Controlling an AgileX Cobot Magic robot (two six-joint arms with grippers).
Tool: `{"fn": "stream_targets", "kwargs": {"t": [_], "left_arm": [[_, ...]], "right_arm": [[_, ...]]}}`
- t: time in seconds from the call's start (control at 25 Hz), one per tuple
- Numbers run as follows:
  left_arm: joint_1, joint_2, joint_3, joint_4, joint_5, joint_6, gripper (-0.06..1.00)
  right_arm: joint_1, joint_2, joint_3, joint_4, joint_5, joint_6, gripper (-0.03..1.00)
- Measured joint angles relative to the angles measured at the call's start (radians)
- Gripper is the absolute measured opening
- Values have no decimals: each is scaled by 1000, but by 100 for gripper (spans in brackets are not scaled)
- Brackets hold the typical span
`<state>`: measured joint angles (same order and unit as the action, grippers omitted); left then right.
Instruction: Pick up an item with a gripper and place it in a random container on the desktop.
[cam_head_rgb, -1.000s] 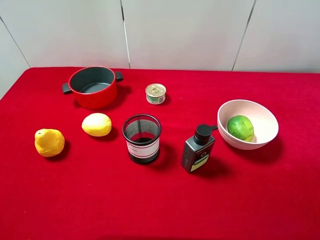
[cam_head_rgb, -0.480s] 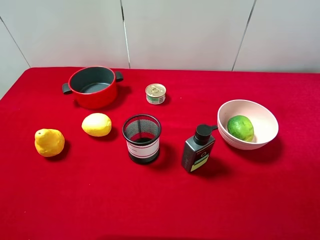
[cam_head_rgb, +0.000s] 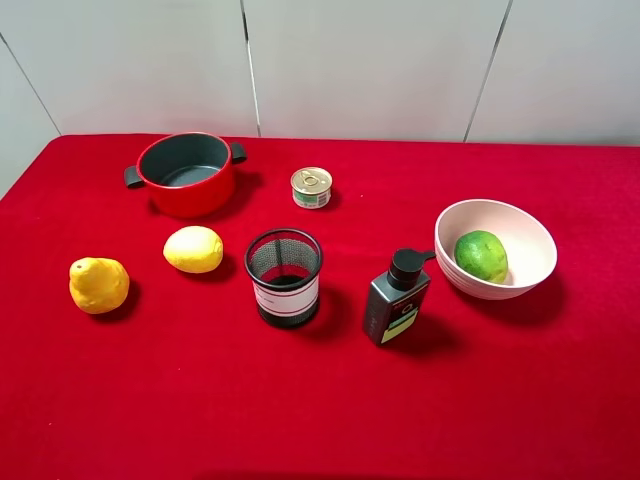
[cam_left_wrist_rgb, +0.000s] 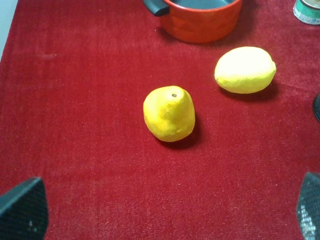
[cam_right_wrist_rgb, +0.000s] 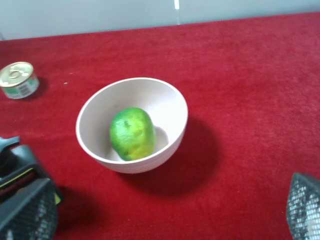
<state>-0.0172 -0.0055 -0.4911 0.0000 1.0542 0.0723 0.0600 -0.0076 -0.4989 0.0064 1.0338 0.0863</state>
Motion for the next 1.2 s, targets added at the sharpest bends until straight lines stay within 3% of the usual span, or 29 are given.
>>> {"fn": "stream_targets", "kwargs": {"t": [0.28,1.2], "left_arm": [[0,0,0,0,0,0,100],[0,0,0,0,0,0,100]], "right_arm": [[-43,0,0,0,0,0,69],[-44,0,0,0,0,0,69]]}}
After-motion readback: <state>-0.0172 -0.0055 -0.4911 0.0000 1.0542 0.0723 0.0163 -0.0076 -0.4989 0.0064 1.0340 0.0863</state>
